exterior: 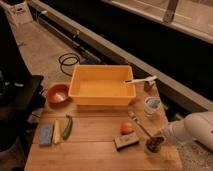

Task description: Place grapes in plastic cup

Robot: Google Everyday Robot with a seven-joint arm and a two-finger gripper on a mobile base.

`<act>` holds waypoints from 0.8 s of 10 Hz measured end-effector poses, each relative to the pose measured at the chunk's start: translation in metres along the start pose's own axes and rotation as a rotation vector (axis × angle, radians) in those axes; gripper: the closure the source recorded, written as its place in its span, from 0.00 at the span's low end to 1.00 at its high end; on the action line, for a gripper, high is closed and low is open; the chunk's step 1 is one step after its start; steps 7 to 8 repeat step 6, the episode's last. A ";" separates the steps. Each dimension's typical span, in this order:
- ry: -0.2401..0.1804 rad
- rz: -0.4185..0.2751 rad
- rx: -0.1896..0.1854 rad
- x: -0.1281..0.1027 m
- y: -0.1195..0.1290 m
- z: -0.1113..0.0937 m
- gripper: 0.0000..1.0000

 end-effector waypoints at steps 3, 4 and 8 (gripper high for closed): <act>0.017 0.006 0.016 0.000 0.001 -0.010 0.40; 0.040 0.009 0.031 0.001 0.000 -0.022 0.40; 0.072 0.012 0.052 0.005 -0.002 -0.040 0.40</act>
